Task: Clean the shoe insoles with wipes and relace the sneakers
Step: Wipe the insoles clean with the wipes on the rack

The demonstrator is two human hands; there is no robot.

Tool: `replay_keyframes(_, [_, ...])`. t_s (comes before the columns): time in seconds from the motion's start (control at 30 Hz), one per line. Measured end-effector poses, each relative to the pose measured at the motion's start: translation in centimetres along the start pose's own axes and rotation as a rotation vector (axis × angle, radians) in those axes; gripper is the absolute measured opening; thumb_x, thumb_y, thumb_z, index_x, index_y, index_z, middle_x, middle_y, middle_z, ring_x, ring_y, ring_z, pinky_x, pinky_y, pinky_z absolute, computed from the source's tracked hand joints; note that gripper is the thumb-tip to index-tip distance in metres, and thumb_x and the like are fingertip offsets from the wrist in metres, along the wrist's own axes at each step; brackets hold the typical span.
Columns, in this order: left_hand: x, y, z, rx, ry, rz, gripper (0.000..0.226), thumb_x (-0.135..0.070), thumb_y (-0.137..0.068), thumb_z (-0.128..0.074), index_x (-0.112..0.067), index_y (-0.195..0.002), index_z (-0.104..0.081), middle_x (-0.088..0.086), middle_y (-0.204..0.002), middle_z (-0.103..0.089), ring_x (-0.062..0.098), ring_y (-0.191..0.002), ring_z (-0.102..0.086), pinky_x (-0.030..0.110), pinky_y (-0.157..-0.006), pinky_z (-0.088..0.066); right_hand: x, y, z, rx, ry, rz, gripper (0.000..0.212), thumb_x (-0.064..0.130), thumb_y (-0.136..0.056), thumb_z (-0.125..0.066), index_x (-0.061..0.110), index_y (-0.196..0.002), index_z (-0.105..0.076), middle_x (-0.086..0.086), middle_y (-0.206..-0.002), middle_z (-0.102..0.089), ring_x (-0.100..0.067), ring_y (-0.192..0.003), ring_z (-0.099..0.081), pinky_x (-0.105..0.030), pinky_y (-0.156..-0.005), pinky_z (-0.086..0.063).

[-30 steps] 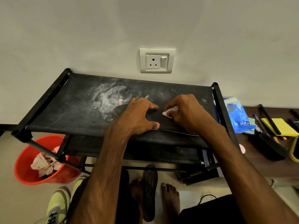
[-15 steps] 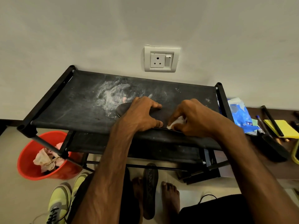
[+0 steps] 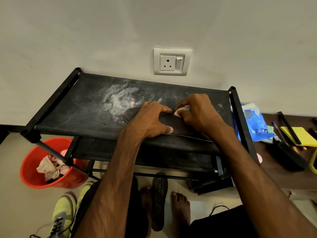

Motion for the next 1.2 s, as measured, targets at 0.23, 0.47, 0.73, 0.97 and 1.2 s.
replay_keyframes(0.23, [0.9,-0.6,-0.3,-0.005,0.055,0.036,0.072,-0.039,-0.076,-0.085,-0.031,-0.142,-0.057,-0.004,-0.147,-0.053,0.022,-0.14,-0.039,0.044,-0.117,-0.034,0.6,1.1,0.1,0.055,0.028,0.072,0.024,0.008,-0.087,-0.07,0.026,-0.1,-0.08,-0.004,-0.104,-0.072,-0.021,-0.095,-0.067,-0.041,-0.084,-0.059])
replay_keyframes(0.47, [1.0,-0.9,-0.6,0.002,0.066,0.053,0.072,-0.037,-0.075,-0.086,-0.031,-0.141,-0.057,-0.006,-0.146,-0.054,0.022,-0.14,-0.038,0.039,-0.117,-0.032,1.7,2.5,-0.5,0.249,-0.003,0.106,0.026,0.006,-0.087,-0.071,0.027,-0.1,-0.08,0.001,-0.109,-0.073,-0.016,-0.098,-0.066,-0.04,-0.089,-0.058])
replay_keyframes(0.73, [0.7,-0.8,-0.3,-0.006,0.079,0.046,0.072,-0.034,-0.075,-0.087,-0.029,-0.141,-0.058,-0.007,-0.146,-0.054,0.019,-0.139,-0.041,0.04,-0.119,-0.031,2.5,4.8,-0.4,0.384,-0.049,0.117,0.027,0.011,-0.087,-0.074,0.035,-0.097,-0.079,0.011,-0.101,-0.074,-0.005,-0.093,-0.067,-0.031,-0.085,-0.06])
replay_keyframes(0.97, [0.8,-0.9,-0.6,0.011,0.066,0.056,0.073,-0.036,-0.075,-0.086,-0.031,-0.142,-0.057,-0.006,-0.145,-0.055,0.021,-0.139,-0.041,0.043,-0.117,-0.035,1.6,2.5,-0.3,0.149,-0.07,0.065,0.027,0.005,-0.083,-0.068,0.026,-0.095,-0.081,0.001,-0.096,-0.076,-0.012,-0.087,-0.068,-0.036,-0.081,-0.06])
replay_keyframes(1.2, [0.5,-0.6,-0.3,0.009,0.057,0.046,0.071,-0.037,-0.076,-0.085,-0.031,-0.141,-0.058,-0.005,-0.144,-0.056,0.021,-0.136,-0.046,0.039,-0.116,-0.037,0.3,-0.3,-0.1,-0.042,-0.023,-0.016,0.019,0.007,-0.084,-0.073,0.019,-0.096,-0.081,-0.006,-0.096,-0.074,-0.02,-0.089,-0.067,-0.033,-0.078,-0.056])
Point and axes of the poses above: each hand's wrist, its own y-axis away from the middle knuckle, its own z-axis out of the back of the hand, x = y × z, the point moved 9 cm from there along -y, towards the middle knuckle
